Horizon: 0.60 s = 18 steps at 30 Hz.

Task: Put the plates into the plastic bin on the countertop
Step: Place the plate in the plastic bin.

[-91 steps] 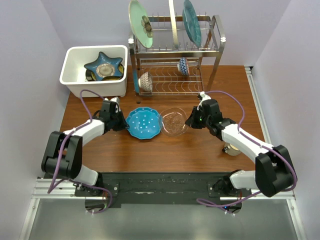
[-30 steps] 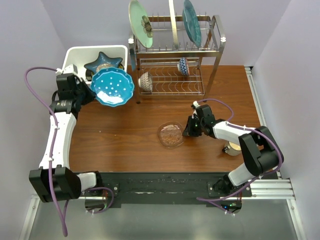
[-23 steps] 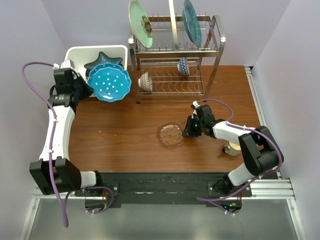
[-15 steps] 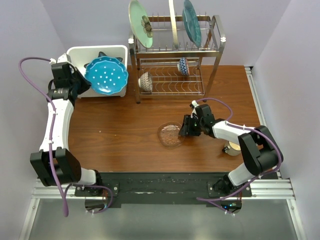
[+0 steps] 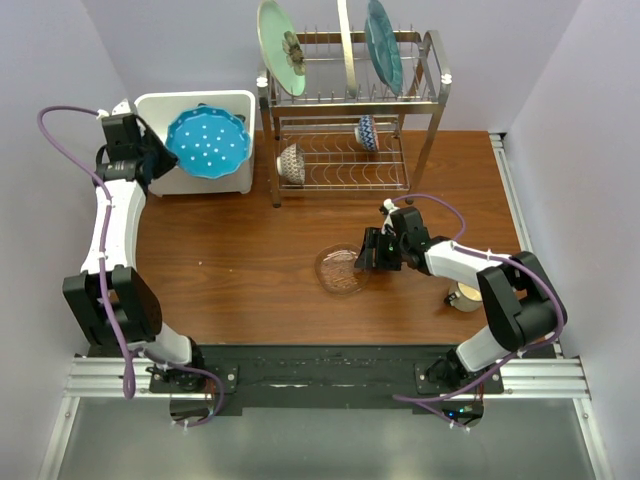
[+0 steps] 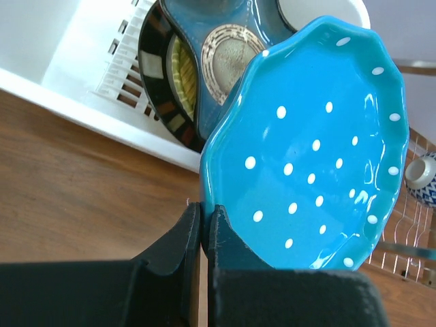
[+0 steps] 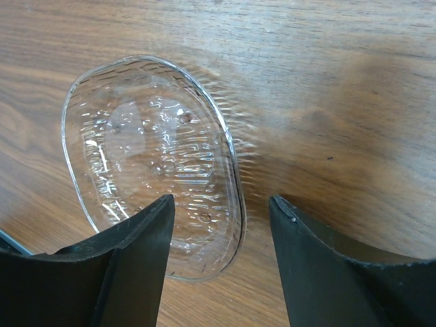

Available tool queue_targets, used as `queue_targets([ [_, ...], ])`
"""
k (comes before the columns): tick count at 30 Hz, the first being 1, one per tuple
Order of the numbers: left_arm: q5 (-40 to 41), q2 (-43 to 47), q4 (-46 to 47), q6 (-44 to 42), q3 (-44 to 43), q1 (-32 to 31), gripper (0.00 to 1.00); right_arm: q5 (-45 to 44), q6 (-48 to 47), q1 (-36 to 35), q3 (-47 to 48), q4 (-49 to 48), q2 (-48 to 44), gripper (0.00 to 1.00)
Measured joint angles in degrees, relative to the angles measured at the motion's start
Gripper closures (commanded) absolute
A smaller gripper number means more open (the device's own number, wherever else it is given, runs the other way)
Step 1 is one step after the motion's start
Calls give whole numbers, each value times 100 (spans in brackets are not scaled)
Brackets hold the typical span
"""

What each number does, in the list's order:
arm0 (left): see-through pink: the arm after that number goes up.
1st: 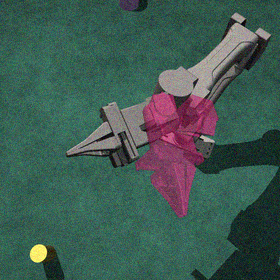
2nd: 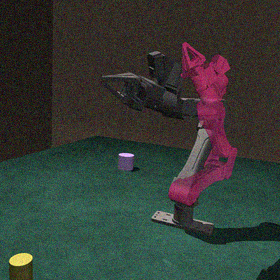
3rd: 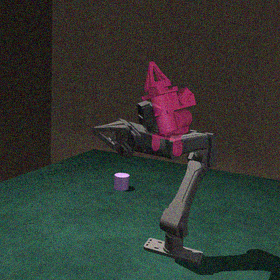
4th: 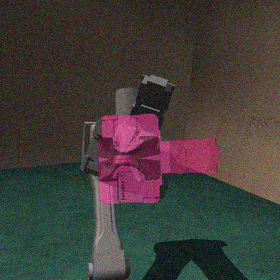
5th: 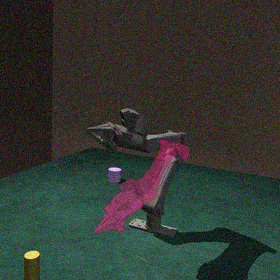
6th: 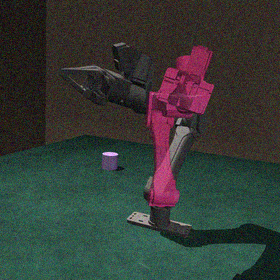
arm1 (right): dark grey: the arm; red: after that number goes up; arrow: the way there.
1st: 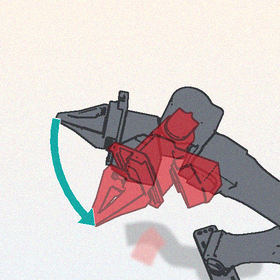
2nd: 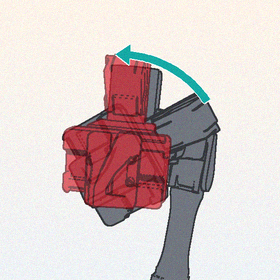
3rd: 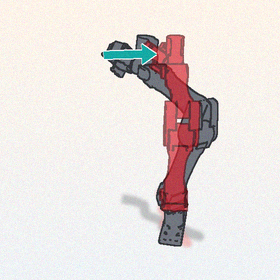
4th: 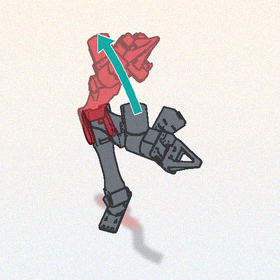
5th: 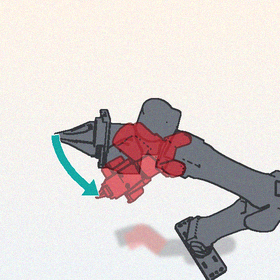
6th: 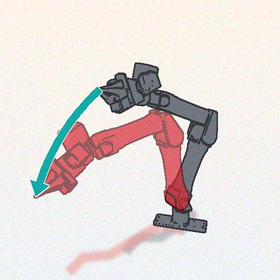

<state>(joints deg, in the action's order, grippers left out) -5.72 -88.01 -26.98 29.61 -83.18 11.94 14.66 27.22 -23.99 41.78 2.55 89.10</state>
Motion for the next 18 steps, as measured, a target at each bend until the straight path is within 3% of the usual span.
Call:
queue_targets([
  [18, 17, -1226, 391, 461, -817, 35, 100, -50, -4, 7, 0, 42, -31, 37],
])
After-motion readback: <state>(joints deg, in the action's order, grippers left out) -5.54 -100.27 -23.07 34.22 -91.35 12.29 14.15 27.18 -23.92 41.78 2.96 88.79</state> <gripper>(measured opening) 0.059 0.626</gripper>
